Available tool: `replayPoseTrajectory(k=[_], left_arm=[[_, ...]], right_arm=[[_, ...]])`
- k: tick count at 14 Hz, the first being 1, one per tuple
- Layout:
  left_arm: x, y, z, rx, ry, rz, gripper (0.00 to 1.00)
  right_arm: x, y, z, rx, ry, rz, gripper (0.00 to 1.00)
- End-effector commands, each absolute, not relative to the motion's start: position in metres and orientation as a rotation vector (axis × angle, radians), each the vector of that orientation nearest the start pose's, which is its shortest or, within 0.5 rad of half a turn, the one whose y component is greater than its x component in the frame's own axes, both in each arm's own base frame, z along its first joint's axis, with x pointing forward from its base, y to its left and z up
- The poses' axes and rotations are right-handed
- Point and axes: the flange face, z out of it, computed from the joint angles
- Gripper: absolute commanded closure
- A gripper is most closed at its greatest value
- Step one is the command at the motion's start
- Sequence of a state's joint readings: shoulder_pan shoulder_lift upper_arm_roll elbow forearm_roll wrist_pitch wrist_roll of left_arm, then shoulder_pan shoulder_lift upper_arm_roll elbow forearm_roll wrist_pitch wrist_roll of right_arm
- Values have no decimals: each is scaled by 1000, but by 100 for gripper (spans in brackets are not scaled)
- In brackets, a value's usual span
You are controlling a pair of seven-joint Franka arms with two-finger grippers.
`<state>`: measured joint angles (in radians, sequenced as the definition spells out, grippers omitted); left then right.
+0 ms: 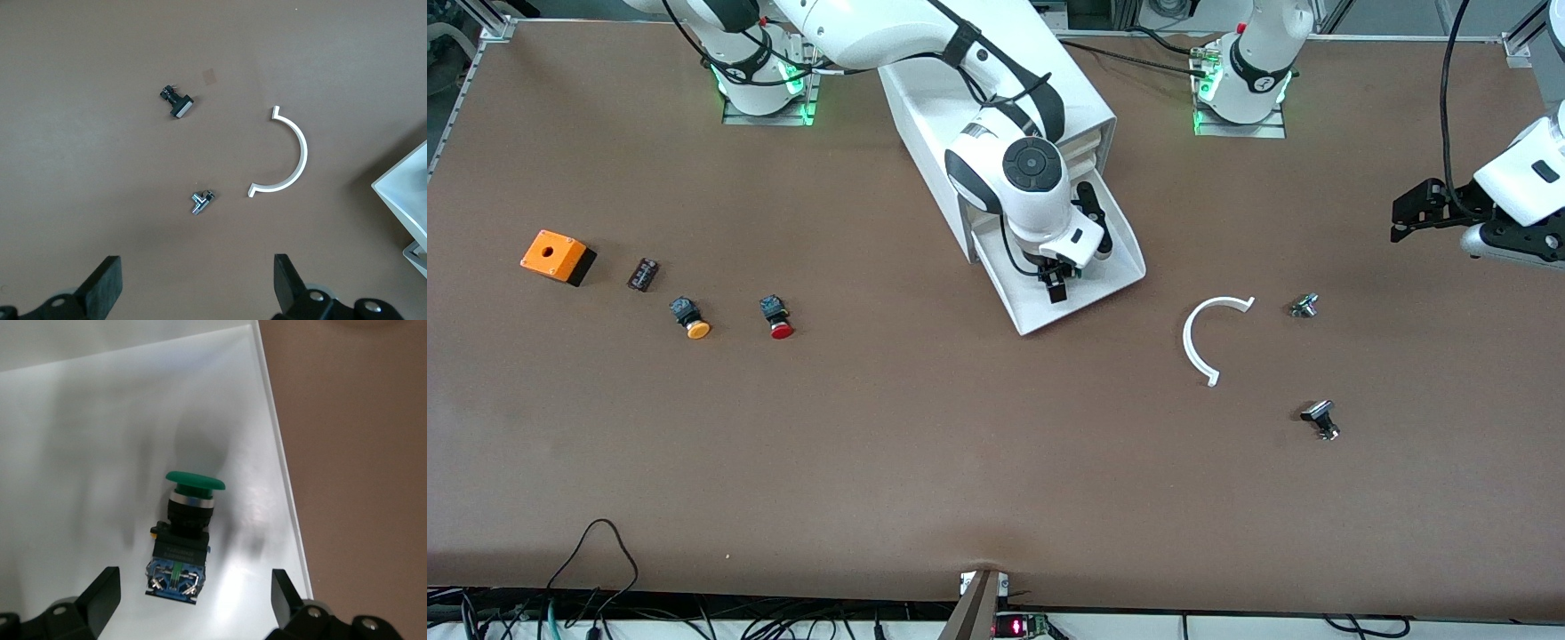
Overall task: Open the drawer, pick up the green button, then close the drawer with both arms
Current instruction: 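Grasp the green push button inside the drawer with the right gripper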
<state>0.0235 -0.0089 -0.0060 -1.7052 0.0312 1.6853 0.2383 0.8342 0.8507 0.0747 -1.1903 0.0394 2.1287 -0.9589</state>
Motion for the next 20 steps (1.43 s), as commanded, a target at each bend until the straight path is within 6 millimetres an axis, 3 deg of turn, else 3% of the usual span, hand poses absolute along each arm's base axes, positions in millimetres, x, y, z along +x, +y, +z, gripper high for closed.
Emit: replayPoseTrajectory(k=[1, 13, 16, 20], left_arm=[[552, 12, 580, -3105, 331, -4, 0], [552, 12, 581, -3105, 331, -4, 0], [553, 12, 580, -3105, 333, -1, 0], [553, 12, 580, -3105, 333, -1, 0]], right_arm=[[487, 602, 274, 2015, 2502, 169, 0], [485, 605, 256, 2060, 2467, 173, 2], [484, 606, 256, 2052, 2470, 176, 28], [488, 607, 262, 2058, 2461, 230, 48]])
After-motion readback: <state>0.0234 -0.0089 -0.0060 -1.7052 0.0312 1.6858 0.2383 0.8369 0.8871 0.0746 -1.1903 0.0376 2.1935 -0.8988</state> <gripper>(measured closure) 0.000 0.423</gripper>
